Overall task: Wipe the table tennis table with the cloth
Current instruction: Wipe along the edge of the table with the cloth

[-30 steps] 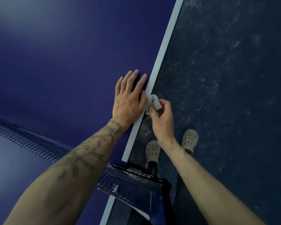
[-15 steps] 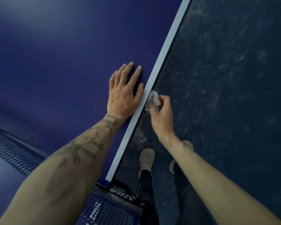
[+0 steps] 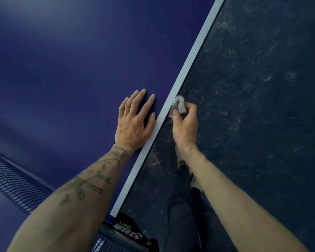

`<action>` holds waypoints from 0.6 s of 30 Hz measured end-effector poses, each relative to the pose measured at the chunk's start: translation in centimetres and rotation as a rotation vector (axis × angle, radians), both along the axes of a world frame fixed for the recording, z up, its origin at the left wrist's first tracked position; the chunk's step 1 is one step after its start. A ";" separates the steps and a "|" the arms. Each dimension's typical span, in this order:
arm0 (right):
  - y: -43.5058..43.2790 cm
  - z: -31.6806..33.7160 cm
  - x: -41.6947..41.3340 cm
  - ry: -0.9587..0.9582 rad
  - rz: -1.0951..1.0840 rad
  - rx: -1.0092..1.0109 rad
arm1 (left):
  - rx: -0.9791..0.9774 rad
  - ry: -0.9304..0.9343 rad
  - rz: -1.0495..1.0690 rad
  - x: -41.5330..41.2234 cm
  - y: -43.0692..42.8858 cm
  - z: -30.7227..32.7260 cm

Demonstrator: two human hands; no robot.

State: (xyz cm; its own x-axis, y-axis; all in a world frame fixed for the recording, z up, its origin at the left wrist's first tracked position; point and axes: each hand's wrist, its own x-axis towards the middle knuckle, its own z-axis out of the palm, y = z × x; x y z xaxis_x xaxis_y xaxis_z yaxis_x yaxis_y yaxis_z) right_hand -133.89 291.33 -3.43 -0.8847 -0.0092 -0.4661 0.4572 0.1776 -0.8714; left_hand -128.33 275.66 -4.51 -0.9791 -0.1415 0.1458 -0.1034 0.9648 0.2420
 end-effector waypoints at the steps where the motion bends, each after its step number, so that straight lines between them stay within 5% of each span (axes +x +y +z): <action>1: 0.2 0.0 1.1 -0.020 0.029 -0.005 | -0.002 -0.007 -0.001 -0.1 0.0 0.1; 5: 1.3 0.1 3.4 -0.060 0.170 0.001 | -0.016 -0.037 -0.013 -0.2 0.1 0.3; 13: 1.6 1.4 -8.5 -0.021 0.088 0.058 | 0.041 -0.093 0.000 -2.6 1.0 2.1; 18: 2.1 1.6 -3.9 -0.136 0.148 -0.011 | 0.068 -0.118 -0.065 -9.6 1.9 2.7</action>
